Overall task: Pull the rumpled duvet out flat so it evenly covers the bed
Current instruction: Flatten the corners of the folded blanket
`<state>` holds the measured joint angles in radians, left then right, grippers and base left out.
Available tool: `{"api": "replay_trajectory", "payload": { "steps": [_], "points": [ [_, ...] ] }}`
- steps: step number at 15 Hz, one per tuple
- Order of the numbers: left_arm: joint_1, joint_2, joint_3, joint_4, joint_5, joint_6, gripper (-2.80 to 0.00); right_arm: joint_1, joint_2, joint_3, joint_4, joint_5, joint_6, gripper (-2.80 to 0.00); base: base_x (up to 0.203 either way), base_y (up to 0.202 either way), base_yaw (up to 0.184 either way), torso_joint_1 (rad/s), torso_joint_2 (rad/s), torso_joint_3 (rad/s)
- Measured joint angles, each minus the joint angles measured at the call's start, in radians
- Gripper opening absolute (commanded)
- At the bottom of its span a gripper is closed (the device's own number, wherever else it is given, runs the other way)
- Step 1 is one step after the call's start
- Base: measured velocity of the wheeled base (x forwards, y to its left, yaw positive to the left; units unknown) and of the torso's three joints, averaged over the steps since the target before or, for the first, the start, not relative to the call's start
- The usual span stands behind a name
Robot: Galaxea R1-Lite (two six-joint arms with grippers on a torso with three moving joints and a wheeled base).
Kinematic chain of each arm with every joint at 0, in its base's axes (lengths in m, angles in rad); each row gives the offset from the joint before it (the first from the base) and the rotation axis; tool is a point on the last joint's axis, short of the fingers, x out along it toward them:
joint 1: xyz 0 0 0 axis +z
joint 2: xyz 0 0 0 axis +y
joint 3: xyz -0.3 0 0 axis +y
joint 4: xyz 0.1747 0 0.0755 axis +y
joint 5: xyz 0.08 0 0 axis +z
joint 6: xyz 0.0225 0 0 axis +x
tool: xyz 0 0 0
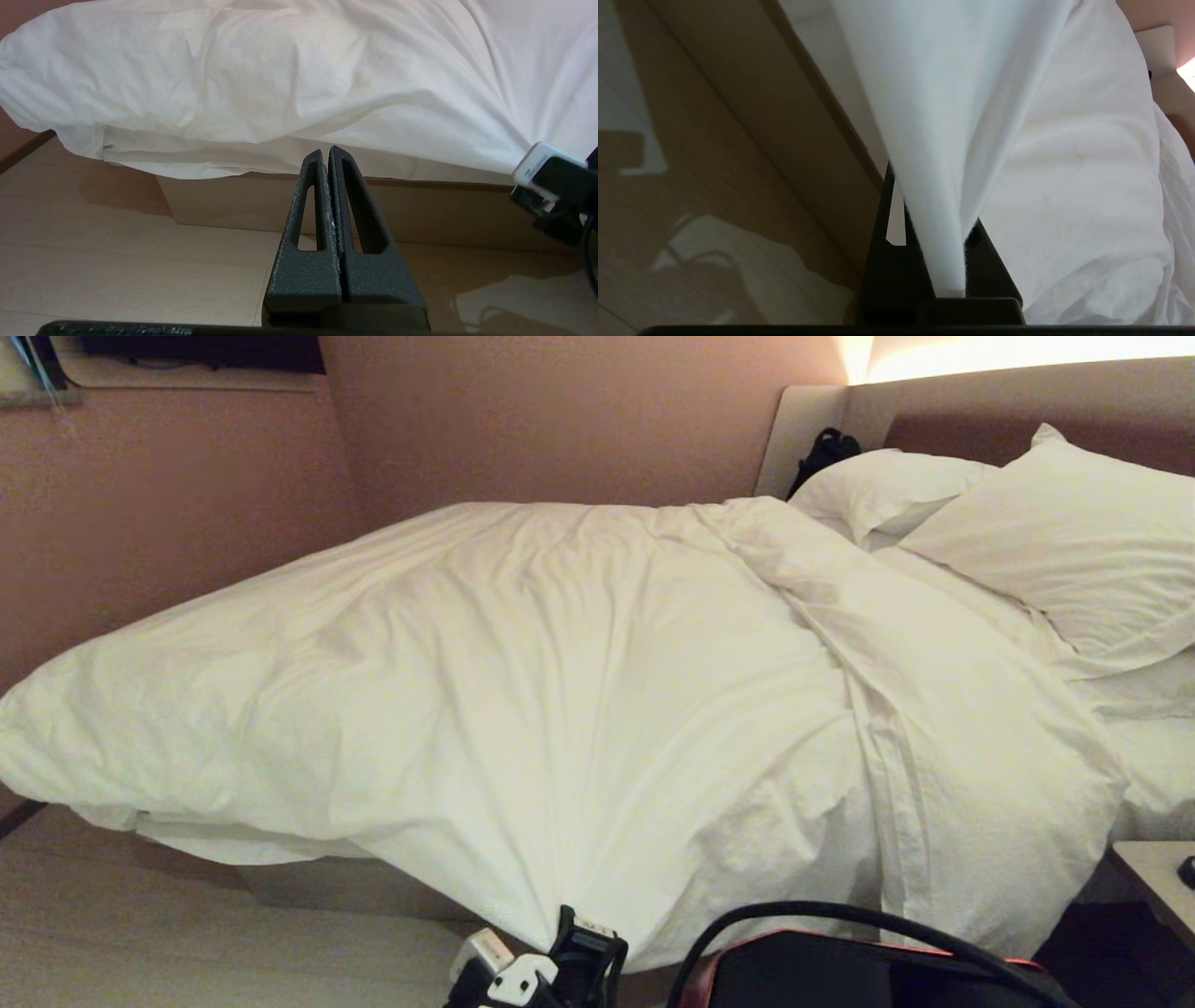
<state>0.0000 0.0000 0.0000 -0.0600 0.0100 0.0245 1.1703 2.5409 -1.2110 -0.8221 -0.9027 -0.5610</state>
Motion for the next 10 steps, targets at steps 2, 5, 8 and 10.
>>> {"api": "replay_trajectory", "payload": {
  "steps": [2, 5, 8, 10],
  "points": [
    [0.000, 0.000, 0.000, 0.000, 0.000, 0.000, -2.80, 0.004, 0.018, -0.016, 0.001, 0.005, 0.003, 0.00, 0.000, 0.000, 0.000, 0.000, 0.00, 0.000],
    [-0.001, 0.000, 0.000, 0.000, 0.000, 0.000, -2.80, 0.003, 0.035, -0.027, 0.006, 0.011, 0.000, 0.00, 0.000, 0.000, 0.000, 0.000, 0.00, 0.000],
    [0.000, 0.000, 0.000, -0.001, 0.001, 0.000, -2.80, 0.005, 0.042, -0.037, 0.006, 0.009, -0.002, 0.00, 0.000, 0.000, 0.000, 0.000, 0.00, 0.000],
    [0.000, 0.000, 0.000, 0.000, 0.000, 0.000, -2.80, 0.005, 0.043, -0.079, 0.003, 0.010, -0.001, 0.00, 0.000, 0.000, 0.000, 0.000, 0.00, 0.000]
  ]
}}
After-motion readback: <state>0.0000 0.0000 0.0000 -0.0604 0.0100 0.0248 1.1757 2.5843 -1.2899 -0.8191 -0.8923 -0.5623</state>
